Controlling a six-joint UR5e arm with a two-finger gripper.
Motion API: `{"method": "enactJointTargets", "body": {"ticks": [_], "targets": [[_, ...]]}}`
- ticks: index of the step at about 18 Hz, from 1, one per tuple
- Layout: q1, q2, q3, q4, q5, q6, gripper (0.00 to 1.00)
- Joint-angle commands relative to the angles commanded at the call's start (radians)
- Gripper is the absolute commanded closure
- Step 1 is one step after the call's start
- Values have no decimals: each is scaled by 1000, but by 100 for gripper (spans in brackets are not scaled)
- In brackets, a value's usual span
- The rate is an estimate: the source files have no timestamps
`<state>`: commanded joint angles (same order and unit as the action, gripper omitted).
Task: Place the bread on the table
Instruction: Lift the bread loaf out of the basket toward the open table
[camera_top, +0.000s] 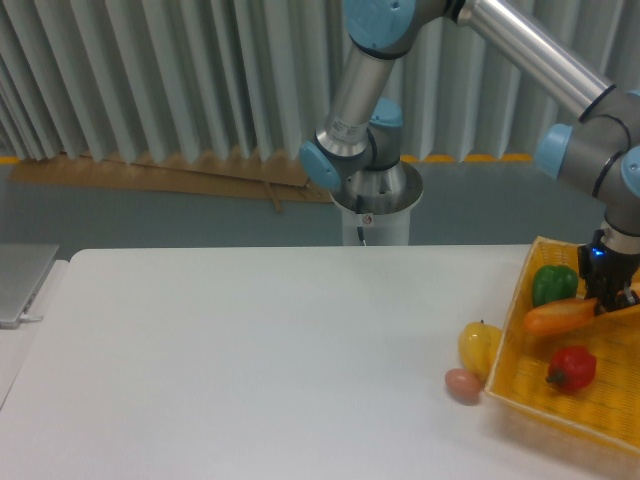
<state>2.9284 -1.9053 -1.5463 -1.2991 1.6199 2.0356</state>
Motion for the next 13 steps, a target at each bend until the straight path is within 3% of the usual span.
{"method": "enactJointTargets", "body": {"ticks": [6, 13], "targets": [[-12, 46, 6, -95, -46, -20, 68], [-89, 124, 21, -216, -66, -152, 68]]}}
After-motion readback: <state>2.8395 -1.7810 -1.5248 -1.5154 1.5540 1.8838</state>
